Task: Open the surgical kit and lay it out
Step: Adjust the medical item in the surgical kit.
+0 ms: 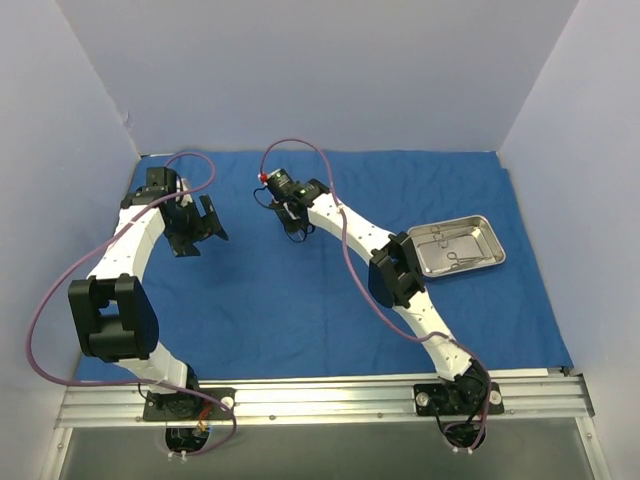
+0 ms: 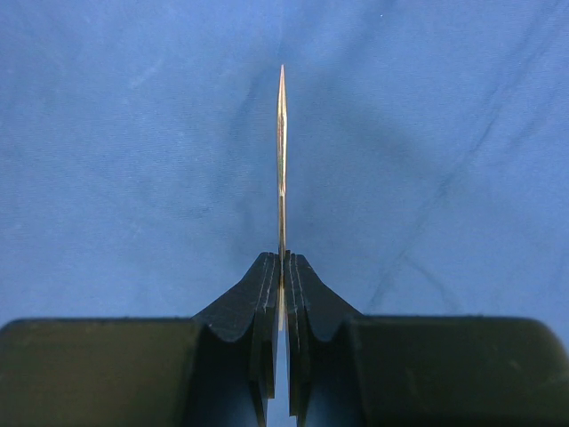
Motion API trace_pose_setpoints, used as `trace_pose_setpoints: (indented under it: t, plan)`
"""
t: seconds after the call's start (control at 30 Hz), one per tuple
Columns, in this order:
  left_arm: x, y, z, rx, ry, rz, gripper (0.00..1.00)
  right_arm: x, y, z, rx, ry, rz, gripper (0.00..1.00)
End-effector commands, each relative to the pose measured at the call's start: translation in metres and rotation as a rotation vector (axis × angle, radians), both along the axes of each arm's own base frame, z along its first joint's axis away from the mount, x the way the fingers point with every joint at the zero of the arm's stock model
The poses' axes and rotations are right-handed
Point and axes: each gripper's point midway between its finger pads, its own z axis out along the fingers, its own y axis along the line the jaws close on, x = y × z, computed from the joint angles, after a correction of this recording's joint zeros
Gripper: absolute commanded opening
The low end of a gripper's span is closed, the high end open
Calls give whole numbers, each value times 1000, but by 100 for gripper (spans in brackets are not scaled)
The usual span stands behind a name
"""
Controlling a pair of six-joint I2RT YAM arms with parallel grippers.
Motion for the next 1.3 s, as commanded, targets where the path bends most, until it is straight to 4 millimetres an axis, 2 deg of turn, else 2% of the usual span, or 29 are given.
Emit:
trace_pose_setpoints:
  t: [0.0,0.33,0.77,0.9,0.97,1.13,1.23,1.27]
  plan:
    - [0,0,15,-17,-48,6,92,-4,-8,-4,-77,-21,-8,0]
    - [3,2,17,-20,-56,7,93,-5,-9,-26,-55,42,-24,4]
    - [5,10,12,-26,-44,27,93,2,-23,-49,-40,105,-62,13]
    - [6,11,8,-29,-31,31,93,6,-22,-46,-25,101,-67,23]
    - [6,11,7,-32,-30,32,97,7,-23,-45,-16,103,-70,25]
    - [9,11,6,-37,-25,34,97,11,-18,-33,21,93,-66,30]
    - [10,13,4,-34,-19,41,94,17,-14,-10,62,59,-73,33]
    - [10,13,3,-35,-15,42,94,20,-14,7,85,37,-88,35]
